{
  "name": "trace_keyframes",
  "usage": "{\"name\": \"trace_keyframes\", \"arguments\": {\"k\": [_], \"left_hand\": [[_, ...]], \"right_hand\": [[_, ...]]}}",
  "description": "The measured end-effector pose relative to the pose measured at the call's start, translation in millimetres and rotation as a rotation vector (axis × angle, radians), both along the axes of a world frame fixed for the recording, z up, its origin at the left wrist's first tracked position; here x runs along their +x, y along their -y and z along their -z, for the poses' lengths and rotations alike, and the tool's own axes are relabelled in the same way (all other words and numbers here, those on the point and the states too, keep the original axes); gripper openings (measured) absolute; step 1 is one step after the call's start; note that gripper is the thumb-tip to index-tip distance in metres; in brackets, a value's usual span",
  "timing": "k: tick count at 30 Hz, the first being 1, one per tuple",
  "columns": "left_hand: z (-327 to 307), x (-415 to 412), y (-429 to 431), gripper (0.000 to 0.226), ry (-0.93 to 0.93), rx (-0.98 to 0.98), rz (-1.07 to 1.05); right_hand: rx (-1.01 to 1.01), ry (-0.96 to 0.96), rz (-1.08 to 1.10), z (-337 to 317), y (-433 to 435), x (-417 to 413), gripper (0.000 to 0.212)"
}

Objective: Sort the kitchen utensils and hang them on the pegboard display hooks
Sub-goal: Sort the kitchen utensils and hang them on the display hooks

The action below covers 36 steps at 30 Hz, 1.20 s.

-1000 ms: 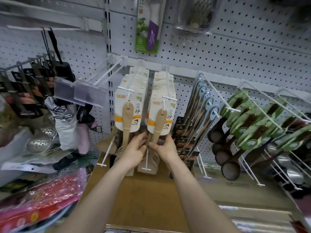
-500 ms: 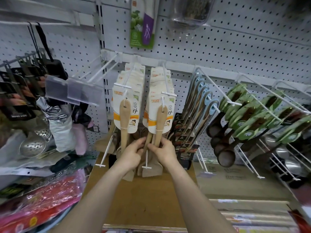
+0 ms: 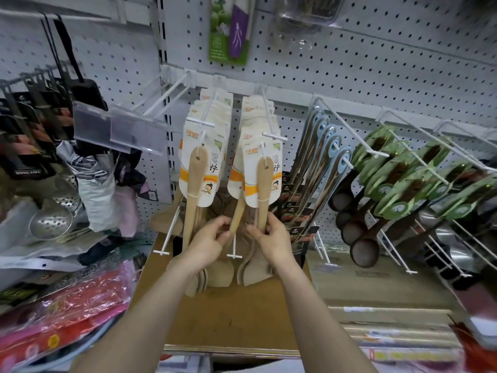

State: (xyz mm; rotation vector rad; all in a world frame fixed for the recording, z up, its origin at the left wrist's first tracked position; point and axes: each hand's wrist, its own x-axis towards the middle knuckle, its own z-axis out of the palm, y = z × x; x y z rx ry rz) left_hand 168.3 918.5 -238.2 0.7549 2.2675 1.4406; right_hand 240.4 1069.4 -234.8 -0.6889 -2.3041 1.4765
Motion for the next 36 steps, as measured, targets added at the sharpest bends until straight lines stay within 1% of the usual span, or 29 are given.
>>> {"name": "trace_keyframes", "arguments": {"k": [2, 5, 8, 12, 16, 18, 21, 25, 29, 36], "left_hand": [[-1.0, 1.3, 1.0, 0.025, 0.006, -0.005, -0.003], [0.4, 3.3, 3.6, 0.023, 0.024, -0.023, -0.027], [1.3, 4.1, 7.6, 0.022, 0.027, -0.022, -0.052], [0.4, 6.8, 11.2, 0.023, 0.019, -0.019, -0.039], [0.4, 13.6, 14.2, 0.026, -0.005, -0.009, 0.005], [-2.1, 18.3, 15.2, 0.026, -0.017, -0.004, 0.020], [-3.4, 21.7, 17.3, 0.030, -0.024, -0.008, 0.035], [-3.8, 22.8, 23.5, 0.034, -0.050, -0.047, 0.038], [-8.5, 31.1, 25.7, 0.030, -0.063, -0.038, 0.017], [-10.4, 46.0, 14.3, 0.022, -0.046, -0.048, 0.038]], "right_hand": [[0.016, 0.014, -0.014, -1.1, 0.8, 0.3, 0.024], [0.037, 0.056, -0.028, -4.1, 3.0, 1.9, 0.009], [0.058, 0.076, -0.043, -2.9, 4.4, 6.2, 0.004], [0.077, 0.091, -0.033, -2.9, 4.7, 11.2, 0.007], [0.114, 0.103, -0.031, -7.5, 2.2, 16.3, 0.002], [0.126, 0.100, -0.039, -9.6, 1.4, 19.1, 0.004], [0.118, 0.115, -0.064, -13.0, 1.7, 22.3, 0.002], [0.088, 0.108, -0.100, -13.8, 3.2, 24.4, 0.006], [0.083, 0.114, -0.109, -13.9, 3.8, 25.7, 0.008], [0.100, 0.145, -0.144, -18.5, -3.8, 29.6, 0.003]]}}
